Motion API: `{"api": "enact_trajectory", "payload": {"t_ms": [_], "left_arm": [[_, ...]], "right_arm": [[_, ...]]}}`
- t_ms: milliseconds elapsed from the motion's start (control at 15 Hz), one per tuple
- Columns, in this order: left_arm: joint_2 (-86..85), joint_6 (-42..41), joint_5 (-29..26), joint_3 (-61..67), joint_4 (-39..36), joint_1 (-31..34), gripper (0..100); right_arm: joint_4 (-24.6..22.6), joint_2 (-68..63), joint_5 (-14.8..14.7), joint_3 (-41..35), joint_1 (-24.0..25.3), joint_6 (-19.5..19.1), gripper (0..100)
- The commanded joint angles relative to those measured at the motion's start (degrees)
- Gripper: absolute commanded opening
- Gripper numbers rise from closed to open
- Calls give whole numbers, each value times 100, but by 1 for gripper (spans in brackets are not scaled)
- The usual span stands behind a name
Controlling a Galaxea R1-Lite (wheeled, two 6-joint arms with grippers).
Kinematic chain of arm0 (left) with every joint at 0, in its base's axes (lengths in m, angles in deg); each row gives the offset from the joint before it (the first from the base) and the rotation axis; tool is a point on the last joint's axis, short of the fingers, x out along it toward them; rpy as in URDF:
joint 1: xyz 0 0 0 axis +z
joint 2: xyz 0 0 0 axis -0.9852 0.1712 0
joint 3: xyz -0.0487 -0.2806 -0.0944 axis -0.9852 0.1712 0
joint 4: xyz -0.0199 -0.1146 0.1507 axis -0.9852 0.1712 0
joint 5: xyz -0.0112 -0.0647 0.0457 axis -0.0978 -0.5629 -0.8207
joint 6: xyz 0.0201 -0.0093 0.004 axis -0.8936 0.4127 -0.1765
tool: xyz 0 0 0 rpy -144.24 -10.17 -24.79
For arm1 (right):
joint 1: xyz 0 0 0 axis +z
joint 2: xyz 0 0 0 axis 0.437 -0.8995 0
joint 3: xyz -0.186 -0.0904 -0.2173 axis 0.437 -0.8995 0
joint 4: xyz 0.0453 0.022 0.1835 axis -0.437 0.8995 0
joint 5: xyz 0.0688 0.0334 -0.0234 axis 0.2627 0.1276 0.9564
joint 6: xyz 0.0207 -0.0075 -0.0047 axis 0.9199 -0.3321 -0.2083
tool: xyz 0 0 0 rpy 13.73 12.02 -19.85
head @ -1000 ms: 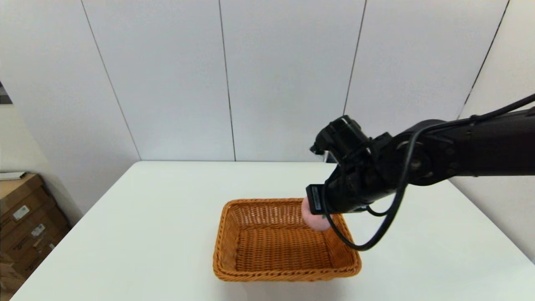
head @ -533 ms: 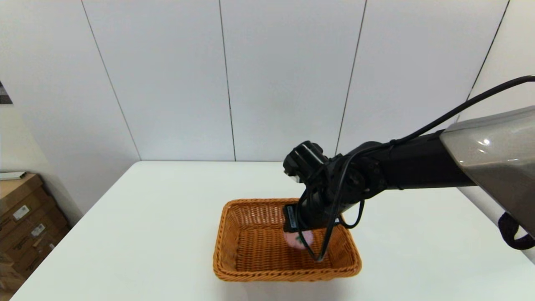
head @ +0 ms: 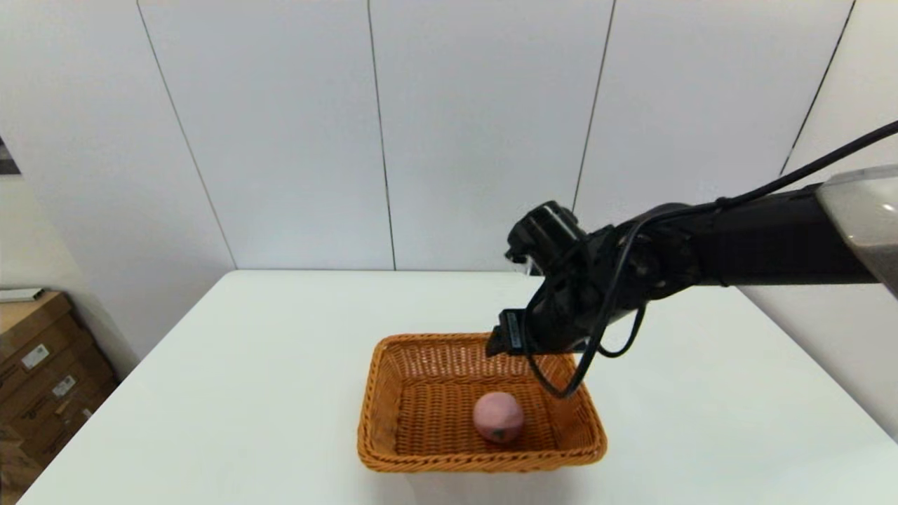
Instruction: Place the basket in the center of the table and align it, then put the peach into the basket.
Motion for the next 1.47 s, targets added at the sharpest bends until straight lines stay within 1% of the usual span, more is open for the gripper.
{"api": "enact_trajectory", "payload": {"t_ms": [67, 200, 267, 333, 400, 467, 533, 600, 667, 733, 867, 933, 1000, 1067, 1200, 1267, 1333, 1400, 1467], "left_arm": [[-1, -5, 5, -2, 17, 0, 100], [-1, 4, 5, -2, 17, 0, 100], [-1, 4, 5, -2, 8, 0, 100], [-1, 4, 5, -2, 17, 0, 100], [-1, -5, 5, -2, 17, 0, 100], [-1, -5, 5, -2, 17, 0, 100], [-1, 4, 5, -2, 17, 0, 100], [-1, 4, 5, -2, 8, 0, 100], [-1, 4, 5, -2, 17, 0, 100], [-1, -5, 5, -2, 17, 0, 100], [-1, -5, -4, -2, 17, 0, 100], [-1, -5, -4, -2, 17, 0, 100], [-1, -5, 5, -2, 8, 0, 100], [-1, 4, -4, -2, 8, 0, 100], [-1, 4, 5, -2, 8, 0, 100], [-1, 4, 5, -2, 8, 0, 100], [-1, 4, 5, -2, 8, 0, 100], [-1, 4, 5, -2, 8, 0, 100], [-1, 4, 5, -2, 8, 0, 100]], "right_arm": [[595, 579, 300, 433, -1211, -77, 100], [612, 606, 361, 433, -2142, -446, 100], [612, 606, 467, 433, -2538, -561, 100], [612, 588, 687, 424, -2951, -675, 100], [621, 553, 845, 424, -3311, -842, 100], [612, 491, 871, 424, -3654, -1018, 100], [586, 386, 871, 441, -4032, -1281, 100], [559, 333, 880, 450, -4322, -1606, 100], [551, 333, 871, 468, -4498, -1844, 100], [577, 377, 871, 485, -4577, -1896, 100], [612, 711, 915, 362, -4577, -1888, 100], [621, 1001, 1038, 151, -4542, -1879, 100], [621, 1318, 1275, -77, -4498, -1879, 100], [726, 1616, 1478, -262, -4462, -1879, 100], [1227, 2293, 1803, -596, -4375, -1923, 100], [1350, 2777, 2075, -877, -4331, -1958, 100], [1377, 3154, 2286, -1088, -4304, -1984, 100], [1491, 3497, 2418, -1272, -4216, -1993, 100], [1781, 3840, 2506, -1378, -4085, -2011, 100]]}}
